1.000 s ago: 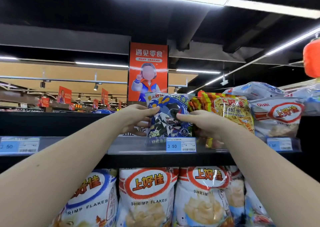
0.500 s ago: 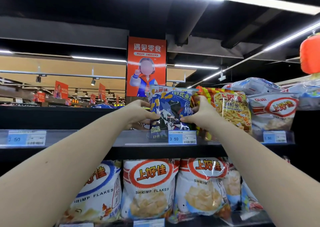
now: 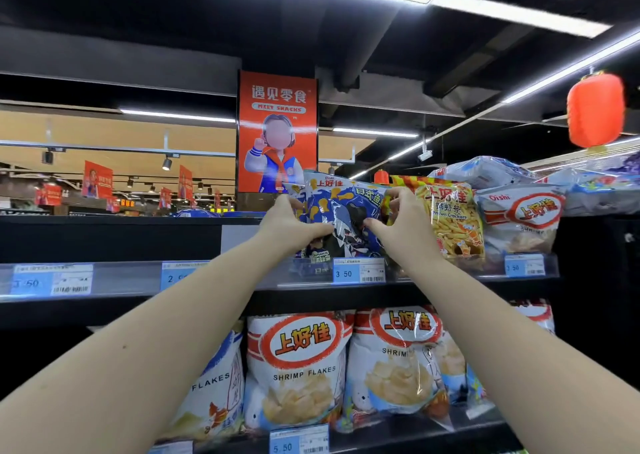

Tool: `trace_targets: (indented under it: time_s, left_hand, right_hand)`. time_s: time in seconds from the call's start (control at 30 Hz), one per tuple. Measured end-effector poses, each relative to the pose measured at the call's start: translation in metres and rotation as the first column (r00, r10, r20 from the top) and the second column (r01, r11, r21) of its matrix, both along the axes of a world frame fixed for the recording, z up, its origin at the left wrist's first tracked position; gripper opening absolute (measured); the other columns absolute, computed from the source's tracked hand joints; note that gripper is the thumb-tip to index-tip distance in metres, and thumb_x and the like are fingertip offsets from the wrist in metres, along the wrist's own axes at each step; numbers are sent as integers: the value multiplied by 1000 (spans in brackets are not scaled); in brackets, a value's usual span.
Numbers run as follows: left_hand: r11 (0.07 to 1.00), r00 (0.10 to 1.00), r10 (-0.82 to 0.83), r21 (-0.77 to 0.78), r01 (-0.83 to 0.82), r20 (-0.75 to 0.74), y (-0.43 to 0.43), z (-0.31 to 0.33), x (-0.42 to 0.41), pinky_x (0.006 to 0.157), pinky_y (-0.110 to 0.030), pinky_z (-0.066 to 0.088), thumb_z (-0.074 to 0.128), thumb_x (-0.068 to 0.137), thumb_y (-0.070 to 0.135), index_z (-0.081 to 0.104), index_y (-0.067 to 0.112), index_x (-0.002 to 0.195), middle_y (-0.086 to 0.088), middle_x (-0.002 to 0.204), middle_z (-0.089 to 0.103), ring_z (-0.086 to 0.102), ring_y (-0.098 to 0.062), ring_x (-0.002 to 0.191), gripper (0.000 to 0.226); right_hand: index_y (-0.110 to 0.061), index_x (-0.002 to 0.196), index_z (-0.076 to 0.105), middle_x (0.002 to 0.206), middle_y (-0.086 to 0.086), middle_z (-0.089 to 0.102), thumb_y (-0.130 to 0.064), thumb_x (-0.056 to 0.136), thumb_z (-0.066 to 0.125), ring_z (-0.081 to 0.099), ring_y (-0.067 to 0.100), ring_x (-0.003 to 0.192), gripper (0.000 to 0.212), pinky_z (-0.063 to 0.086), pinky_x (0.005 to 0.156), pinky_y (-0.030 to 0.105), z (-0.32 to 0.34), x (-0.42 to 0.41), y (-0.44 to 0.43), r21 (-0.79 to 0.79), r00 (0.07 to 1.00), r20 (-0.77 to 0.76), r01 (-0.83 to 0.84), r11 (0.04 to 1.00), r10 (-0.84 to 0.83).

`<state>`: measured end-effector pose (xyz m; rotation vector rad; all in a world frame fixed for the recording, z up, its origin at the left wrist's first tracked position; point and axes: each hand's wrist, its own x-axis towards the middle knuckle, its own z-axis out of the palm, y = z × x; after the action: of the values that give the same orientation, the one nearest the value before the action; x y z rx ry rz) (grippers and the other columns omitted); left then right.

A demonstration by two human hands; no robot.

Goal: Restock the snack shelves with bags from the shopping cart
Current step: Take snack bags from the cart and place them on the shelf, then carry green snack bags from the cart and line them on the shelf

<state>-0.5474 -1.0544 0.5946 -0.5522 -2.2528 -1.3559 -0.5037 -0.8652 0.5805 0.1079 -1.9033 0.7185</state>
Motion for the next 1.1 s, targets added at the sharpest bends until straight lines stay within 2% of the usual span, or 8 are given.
trace_targets:
  time_s: [0.13, 0.27, 0.4, 0.6, 0.8, 0.9, 0.97, 1.1]
  left_hand:
    - [978, 880, 107, -112, -178, -462, 5, -1, 11, 84, -37, 46, 72, 80, 31, 52, 23, 111, 0, 106, 53, 51, -23, 103, 38]
    - [903, 801, 36, -323, -282, -598, 31, -4, 33, 91, -42, 43, 61, 85, 26, 54, 22, 117, 0, 115, 55, 48, -24, 112, 32]
    - [787, 745, -67, -494, -369, -663, 71, -21, 54, 94, -45, 40, 56, 90, 31, 51, 22, 125, -3, 124, 54, 47, -27, 117, 36]
    - [778, 704, -276, -582, -236, -654, 160, -64, 94, 91, -43, 35, 54, 88, 30, 50, 19, 121, -5, 124, 52, 43, -30, 118, 35]
    - [777, 658, -475, -629, 2, -584, 264, -113, 170, 88, -41, 36, 55, 86, 26, 52, 22, 120, -2, 118, 54, 48, -29, 112, 34]
    - [745, 608, -568, -661, 92, -555, 314, -144, 221, 91, -43, 37, 52, 89, 29, 50, 20, 123, -3, 119, 54, 48, -29, 112, 35]
    - [710, 591, -629, -683, 173, -504, 345, -166, 260, 96, -43, 37, 49, 91, 29, 49, 19, 124, -4, 123, 53, 47, -29, 116, 34]
    - [623, 539, -737, -720, 306, -408, 407, -209, 343, 95, -43, 36, 50, 91, 28, 50, 19, 121, -5, 123, 53, 46, -30, 116, 31]
  right_hand:
    - [-17, 109, 57, 106, -1, 57, -27, 87, 69, 52, 16, 102, 27, 51, 86, 32, -3, 12, 4, 267, 988, -6, 151, 952, -156]
    - [-18, 103, 60, 101, -1, 59, -25, 89, 64, 53, 17, 97, 16, 51, 82, 31, -6, 31, 13, 427, 944, -49, 315, 848, -326]
    - [-14, 102, 60, 99, 4, 62, -21, 84, 65, 56, 25, 94, 20, 50, 77, 37, -23, 65, 32, 511, 837, -86, 503, 697, -541]
    - [-11, 80, 59, 76, 10, 58, -12, 66, 74, 56, 33, 70, 21, 39, 52, 34, -70, 147, 96, 610, 589, -36, 653, 449, -807]
    - [-14, 97, 49, 100, 7, 55, -14, 87, 54, 53, 30, 96, 12, 43, 70, 39, -118, 254, 164, 640, 389, 157, 660, 393, -908]
    - [-15, 126, 49, 116, 6, 54, -17, 89, 58, 50, 30, 109, 38, 43, 83, 38, -149, 311, 191, 657, 246, 200, 684, 316, -948]
    - [-16, 119, 54, 112, 5, 56, -20, 87, 63, 52, 30, 107, 33, 43, 83, 38, -173, 350, 209, 643, 176, 178, 724, 250, -968]
    - [-15, 118, 49, 120, 6, 54, -22, 91, 54, 45, 30, 116, 28, 38, 88, 39, -216, 433, 252, 646, 44, 299, 726, 236, -953]
